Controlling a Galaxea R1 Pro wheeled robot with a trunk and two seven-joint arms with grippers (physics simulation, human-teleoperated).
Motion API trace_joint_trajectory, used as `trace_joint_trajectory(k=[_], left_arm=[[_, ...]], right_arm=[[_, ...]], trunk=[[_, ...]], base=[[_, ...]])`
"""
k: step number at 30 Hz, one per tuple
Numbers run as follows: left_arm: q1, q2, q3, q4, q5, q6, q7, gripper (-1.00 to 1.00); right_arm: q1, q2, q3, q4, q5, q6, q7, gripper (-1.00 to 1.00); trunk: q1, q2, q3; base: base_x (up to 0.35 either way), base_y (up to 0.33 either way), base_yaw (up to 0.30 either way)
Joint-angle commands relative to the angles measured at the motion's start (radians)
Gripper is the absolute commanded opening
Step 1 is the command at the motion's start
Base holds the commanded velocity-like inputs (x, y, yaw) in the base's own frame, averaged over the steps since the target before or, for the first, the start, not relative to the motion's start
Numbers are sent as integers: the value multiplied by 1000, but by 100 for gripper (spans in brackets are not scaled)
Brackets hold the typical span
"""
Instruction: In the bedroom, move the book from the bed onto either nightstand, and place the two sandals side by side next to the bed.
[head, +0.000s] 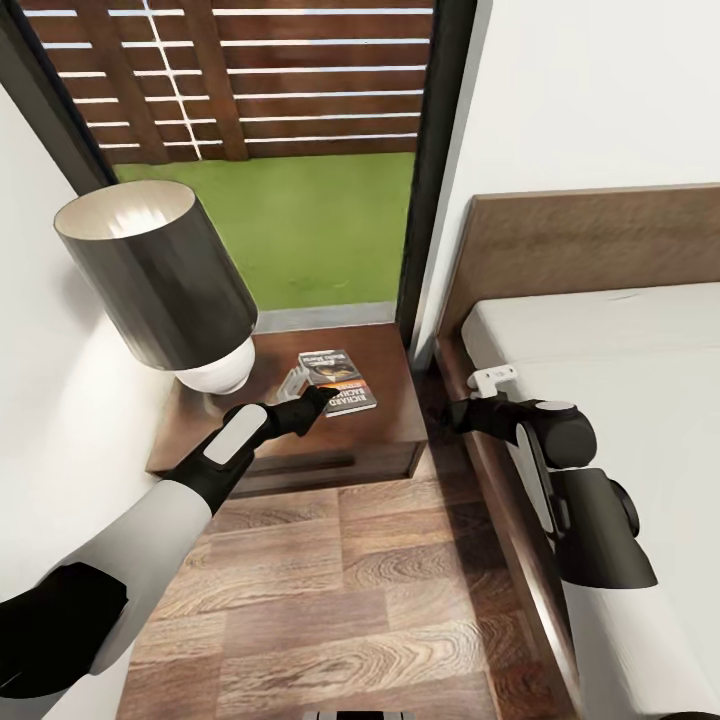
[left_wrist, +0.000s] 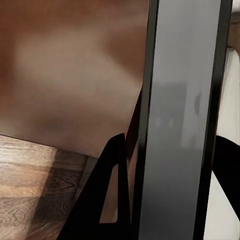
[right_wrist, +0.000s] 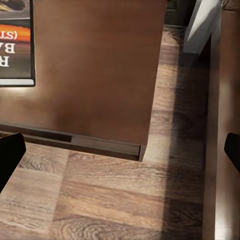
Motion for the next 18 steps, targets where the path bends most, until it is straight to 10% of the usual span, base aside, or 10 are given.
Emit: trace_joint_trajectory(k=[1, 18], left_arm=[[-1, 1, -3, -2, 11, 0, 8, -100], [-1, -2, -3, 8, 11, -9, 6, -100]], right_arm=[[-1, -1, 1, -1, 11, 3, 8, 100], [-2, -1, 1, -1, 11, 3, 8, 100]], trunk=[[0, 0, -1], [0, 0, -1]], base=[[43, 0, 0], [41, 0, 0]])
